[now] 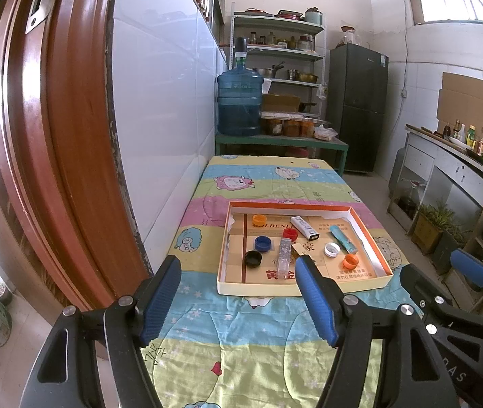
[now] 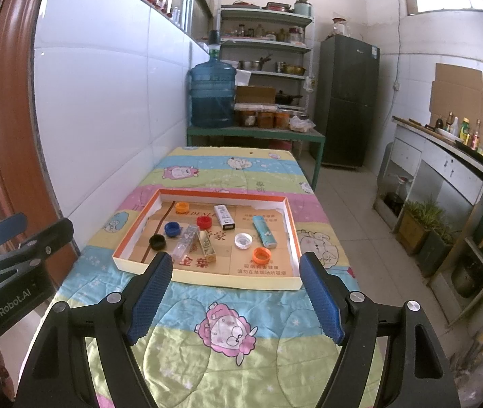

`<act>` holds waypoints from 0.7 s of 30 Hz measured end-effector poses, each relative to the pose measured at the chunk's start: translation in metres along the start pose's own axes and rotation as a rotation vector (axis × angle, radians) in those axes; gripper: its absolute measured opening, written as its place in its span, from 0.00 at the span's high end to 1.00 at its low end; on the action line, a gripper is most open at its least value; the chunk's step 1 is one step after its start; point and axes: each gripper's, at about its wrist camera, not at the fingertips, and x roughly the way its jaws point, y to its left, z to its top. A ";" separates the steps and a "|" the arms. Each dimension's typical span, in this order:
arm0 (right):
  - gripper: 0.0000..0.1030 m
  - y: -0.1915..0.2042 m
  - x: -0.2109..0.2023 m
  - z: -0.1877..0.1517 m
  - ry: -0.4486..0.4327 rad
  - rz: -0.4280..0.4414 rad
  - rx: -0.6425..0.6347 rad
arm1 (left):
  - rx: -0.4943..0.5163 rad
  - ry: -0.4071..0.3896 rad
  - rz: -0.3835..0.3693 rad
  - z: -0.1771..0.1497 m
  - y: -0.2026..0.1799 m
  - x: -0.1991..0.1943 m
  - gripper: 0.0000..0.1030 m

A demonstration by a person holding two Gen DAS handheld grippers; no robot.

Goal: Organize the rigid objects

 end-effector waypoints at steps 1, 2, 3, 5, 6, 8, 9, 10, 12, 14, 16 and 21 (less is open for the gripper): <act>0.24 0.001 0.001 0.000 0.000 0.000 -0.001 | 0.000 0.000 0.001 0.000 0.000 0.000 0.32; 0.24 0.000 0.000 0.000 0.000 0.001 0.000 | 0.000 -0.001 0.001 0.000 -0.001 0.000 0.32; 0.24 0.000 0.000 0.000 0.000 0.001 0.000 | 0.000 0.000 0.000 0.000 0.000 0.000 0.32; 0.24 0.000 0.000 0.000 0.000 0.000 0.000 | -0.001 -0.001 0.000 0.000 -0.001 0.000 0.32; 0.24 0.000 0.001 0.000 -0.001 0.000 0.000 | 0.000 -0.001 0.001 0.000 0.000 0.000 0.32; 0.24 0.000 0.000 0.000 0.000 -0.001 0.000 | 0.000 0.000 -0.001 0.000 0.000 0.001 0.32; 0.24 0.000 0.000 0.000 0.000 0.000 0.001 | 0.000 -0.001 0.001 0.000 0.000 0.000 0.32; 0.24 0.000 0.000 0.000 0.000 0.000 0.000 | -0.001 -0.001 0.001 0.000 0.000 0.000 0.32; 0.24 0.000 0.000 0.000 -0.001 0.000 -0.001 | -0.001 0.000 0.000 0.000 0.000 0.000 0.32; 0.24 0.000 0.000 0.000 -0.001 0.000 -0.001 | -0.001 0.000 0.002 0.000 -0.001 0.000 0.32; 0.24 0.000 0.000 0.000 -0.001 -0.001 -0.001 | 0.000 -0.001 0.000 0.000 0.001 0.000 0.32; 0.24 0.001 0.001 0.000 -0.001 0.000 -0.002 | 0.000 -0.001 0.000 0.000 0.000 0.000 0.32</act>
